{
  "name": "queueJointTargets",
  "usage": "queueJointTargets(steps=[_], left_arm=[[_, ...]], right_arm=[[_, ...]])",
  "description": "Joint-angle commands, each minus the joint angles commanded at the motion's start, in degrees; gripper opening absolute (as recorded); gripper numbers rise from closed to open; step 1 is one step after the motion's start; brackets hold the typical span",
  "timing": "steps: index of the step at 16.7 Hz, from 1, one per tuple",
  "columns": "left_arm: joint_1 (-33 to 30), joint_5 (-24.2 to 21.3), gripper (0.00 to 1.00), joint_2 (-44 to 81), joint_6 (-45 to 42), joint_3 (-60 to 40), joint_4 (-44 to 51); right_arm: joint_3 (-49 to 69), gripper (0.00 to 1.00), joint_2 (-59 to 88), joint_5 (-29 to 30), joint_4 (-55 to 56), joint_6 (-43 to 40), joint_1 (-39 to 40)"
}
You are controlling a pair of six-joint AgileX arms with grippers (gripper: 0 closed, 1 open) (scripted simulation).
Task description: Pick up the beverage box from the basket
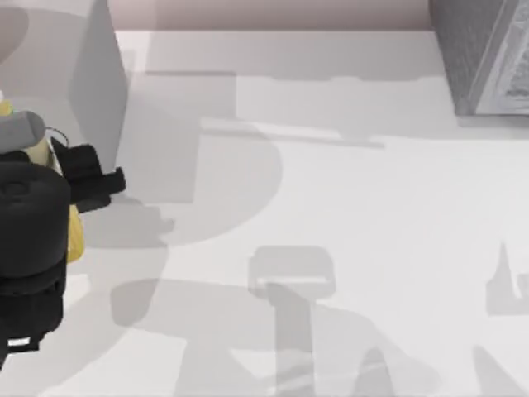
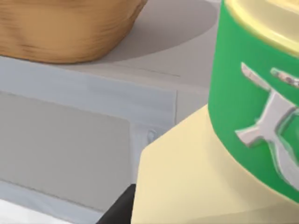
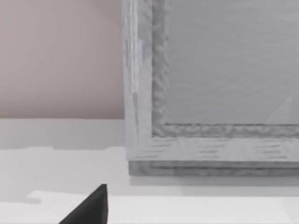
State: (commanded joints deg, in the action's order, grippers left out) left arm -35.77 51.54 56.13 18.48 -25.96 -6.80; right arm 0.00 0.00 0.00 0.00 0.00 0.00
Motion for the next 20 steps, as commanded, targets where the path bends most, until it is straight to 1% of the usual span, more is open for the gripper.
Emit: queueJointTargets(steps=[4,6,8,13,15,17,20], left_arm=[[0.28,-0.16,0.00,-0.04,-0.18,0.33,-0.08],[0.88,-0.76,0.00,1.76,-0.66,0.91,-2.14],[2.10,-1.91,0.00,4.74,-1.49,1.76,-6.22],[6.64,-6.21,0.00,13.33,-3.95,4.40,-20.74],[8.22,-7.76,0.00,15.88,-4.80,5.38,-24.93],[9.02,-8.58,0.00,17.05,-5.24,5.84,-26.69],[9.05,-8.61,0.00,17.10,-5.25,5.86,-26.75]], right_arm=[[0.00,1.00,0.00,0.00,0.00,0.00,0.00],[0.00,1.00,0.00,0.00,0.00,0.00,0.00],[0.00,1.00,0.00,0.00,0.00,0.00,0.00],[0.00,1.00,0.00,0.00,0.00,0.00,0.00],[0.00,1.00,0.00,0.00,0.00,0.00,0.00],[0.00,1.00,0.00,0.00,0.00,0.00,0.00],[0.00,1.00,0.00,0.00,0.00,0.00,0.00]])
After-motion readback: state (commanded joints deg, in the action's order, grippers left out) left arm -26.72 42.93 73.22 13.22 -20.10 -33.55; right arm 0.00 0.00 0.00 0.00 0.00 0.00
